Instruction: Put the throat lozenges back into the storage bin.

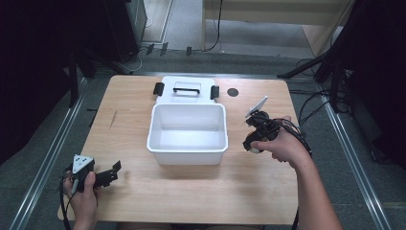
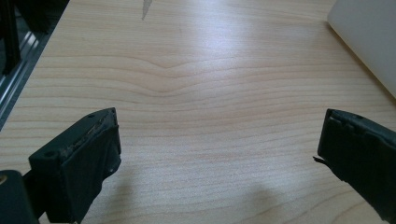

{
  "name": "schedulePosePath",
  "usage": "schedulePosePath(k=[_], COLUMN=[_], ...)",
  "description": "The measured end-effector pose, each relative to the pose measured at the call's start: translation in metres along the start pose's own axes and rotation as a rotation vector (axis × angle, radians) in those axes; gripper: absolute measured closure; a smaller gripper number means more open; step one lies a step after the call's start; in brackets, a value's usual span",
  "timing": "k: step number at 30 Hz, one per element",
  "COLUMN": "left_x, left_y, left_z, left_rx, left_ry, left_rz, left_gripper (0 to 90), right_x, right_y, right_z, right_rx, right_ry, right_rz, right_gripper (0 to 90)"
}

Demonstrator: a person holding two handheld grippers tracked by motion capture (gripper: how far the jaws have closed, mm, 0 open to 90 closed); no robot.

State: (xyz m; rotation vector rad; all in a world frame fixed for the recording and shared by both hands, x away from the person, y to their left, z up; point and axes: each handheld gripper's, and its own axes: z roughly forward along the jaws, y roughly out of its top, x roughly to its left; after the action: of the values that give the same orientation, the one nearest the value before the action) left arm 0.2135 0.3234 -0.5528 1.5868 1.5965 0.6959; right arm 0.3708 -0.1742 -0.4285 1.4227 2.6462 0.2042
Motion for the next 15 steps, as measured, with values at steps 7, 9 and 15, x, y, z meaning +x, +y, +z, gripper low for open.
schedulePosePath(k=[7,9,15], left_x=[0.000,0.000,0.000], left_y=[0.000,0.000,0.000], left_z=[0.000,0.000,0.000], left_rx=[0.001,0.001,0.000], left_ry=[0.001,0.002,0.001], left_rz=[-0.002,-0.002,-0.003], left_gripper=[0.0,0.0,0.0], right_x=[0.003,0.003,0.006], right_y=[0.007,0.009,0.016], right_z=[-0.008,-0.011,-0.020], right_rx=[-0.005,-0.009,-0.018], right_ry=[0.009,0.008,0.013], right_rz=[-0.004,-0.012,-0.026], right_gripper=[20.6,20.6,20.6])
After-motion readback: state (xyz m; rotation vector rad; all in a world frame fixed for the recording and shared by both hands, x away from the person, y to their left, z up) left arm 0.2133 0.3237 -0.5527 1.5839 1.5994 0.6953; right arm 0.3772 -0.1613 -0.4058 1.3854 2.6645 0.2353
